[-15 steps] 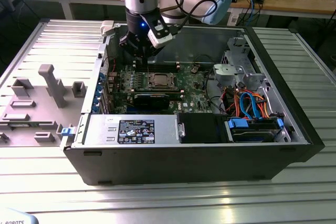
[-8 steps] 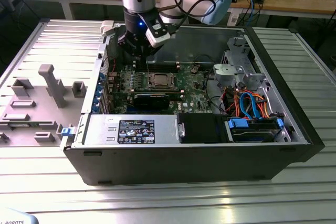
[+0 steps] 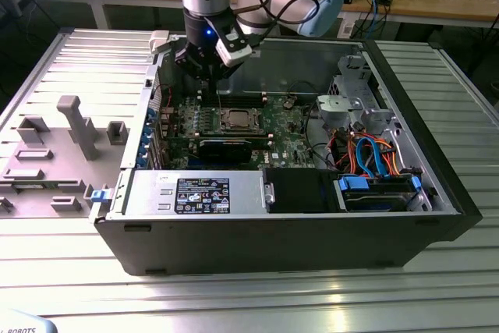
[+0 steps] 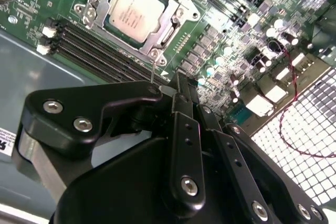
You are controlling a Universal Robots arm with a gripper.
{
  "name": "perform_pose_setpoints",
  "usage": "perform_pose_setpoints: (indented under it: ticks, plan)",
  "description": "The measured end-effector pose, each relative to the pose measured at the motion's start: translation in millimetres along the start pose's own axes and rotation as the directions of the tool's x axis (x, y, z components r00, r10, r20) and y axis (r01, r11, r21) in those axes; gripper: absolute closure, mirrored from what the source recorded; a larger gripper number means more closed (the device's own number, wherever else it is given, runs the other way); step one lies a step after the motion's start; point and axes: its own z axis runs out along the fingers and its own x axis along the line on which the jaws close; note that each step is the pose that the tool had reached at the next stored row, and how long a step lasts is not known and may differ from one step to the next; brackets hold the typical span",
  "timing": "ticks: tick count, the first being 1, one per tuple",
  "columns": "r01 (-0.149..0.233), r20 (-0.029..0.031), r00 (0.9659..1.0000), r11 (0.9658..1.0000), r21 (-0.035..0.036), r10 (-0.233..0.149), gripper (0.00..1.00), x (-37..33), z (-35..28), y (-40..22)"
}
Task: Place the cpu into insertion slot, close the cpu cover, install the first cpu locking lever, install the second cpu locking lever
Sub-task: 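Install the first cpu locking lever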
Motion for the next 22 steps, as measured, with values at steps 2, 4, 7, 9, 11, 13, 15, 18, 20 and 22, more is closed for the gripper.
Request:
perform_pose_setpoints:
  ticks: [2, 4, 7, 9, 11, 13, 15, 18, 20, 22]
  plan:
    - [0.000, 0.0000, 1.0000, 1.0000, 0.0000, 0.000, 0.89, -0.2, 0.1, 3.6]
    - [0.000, -0.0001, 1.0000, 1.0000, 0.0000, 0.000, 0.89, -0.4, 0.2, 7.1]
    - [0.000, 0.0000, 1.0000, 1.0000, 0.0000, 0.000, 0.89, -0.7, 0.4, 11.4]
    - [0.000, -0.0001, 1.0000, 1.0000, -0.0001, 0.000, 0.89, -1.9, 0.5, 12.4]
    - [0.000, 0.0000, 1.0000, 1.0000, -0.0001, 0.000, 0.89, -3.5, 0.7, 12.5]
    - [-0.001, -0.0001, 1.0000, 1.0000, 0.0000, 0.001, 0.89, -8.2, 0.8, 13.0]
    - [-0.006, 0.0002, 1.0000, 1.0000, 0.0001, 0.006, 0.89, -17.2, 1.2, 12.4]
    - [-0.006, 0.0001, 1.0000, 1.0000, 0.0002, 0.006, 0.89, -16.2, 1.1, 12.5]
    - [-0.006, 0.0001, 1.0000, 1.0000, 0.0002, 0.006, 0.89, -16.2, 1.1, 12.5]
    - [-0.006, 0.0002, 1.0000, 1.0000, 0.0002, 0.006, 0.89, -16.2, 1.1, 12.5]
